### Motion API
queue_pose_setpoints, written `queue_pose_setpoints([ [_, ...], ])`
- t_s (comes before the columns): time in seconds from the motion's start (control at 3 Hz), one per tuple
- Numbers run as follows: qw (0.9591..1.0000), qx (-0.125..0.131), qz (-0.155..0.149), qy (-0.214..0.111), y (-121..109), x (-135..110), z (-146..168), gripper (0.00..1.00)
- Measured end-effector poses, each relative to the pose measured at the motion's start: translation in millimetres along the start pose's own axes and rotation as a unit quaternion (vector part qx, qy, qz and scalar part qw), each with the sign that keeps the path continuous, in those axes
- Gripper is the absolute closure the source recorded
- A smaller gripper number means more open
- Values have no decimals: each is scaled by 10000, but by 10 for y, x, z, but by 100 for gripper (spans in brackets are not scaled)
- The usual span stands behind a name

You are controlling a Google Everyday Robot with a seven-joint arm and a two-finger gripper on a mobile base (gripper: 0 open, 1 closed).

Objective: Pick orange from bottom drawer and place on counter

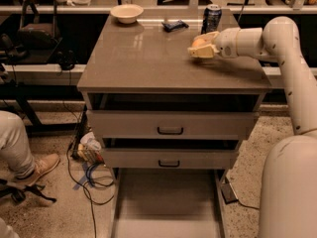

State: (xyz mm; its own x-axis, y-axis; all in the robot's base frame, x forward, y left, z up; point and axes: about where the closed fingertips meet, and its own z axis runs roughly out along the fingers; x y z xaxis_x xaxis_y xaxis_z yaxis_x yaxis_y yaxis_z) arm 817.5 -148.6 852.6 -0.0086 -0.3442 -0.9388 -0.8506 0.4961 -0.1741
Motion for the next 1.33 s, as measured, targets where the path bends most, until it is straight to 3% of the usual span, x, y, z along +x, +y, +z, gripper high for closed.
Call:
queue_pose_setpoints([
  [0.67,9999,-43,95,28,-13,44,12,4],
  [1.0,9999,107,119,-40,-95,43,-140,0],
  [1.33,9982,549,133,-195,-279,27,-548,0],
])
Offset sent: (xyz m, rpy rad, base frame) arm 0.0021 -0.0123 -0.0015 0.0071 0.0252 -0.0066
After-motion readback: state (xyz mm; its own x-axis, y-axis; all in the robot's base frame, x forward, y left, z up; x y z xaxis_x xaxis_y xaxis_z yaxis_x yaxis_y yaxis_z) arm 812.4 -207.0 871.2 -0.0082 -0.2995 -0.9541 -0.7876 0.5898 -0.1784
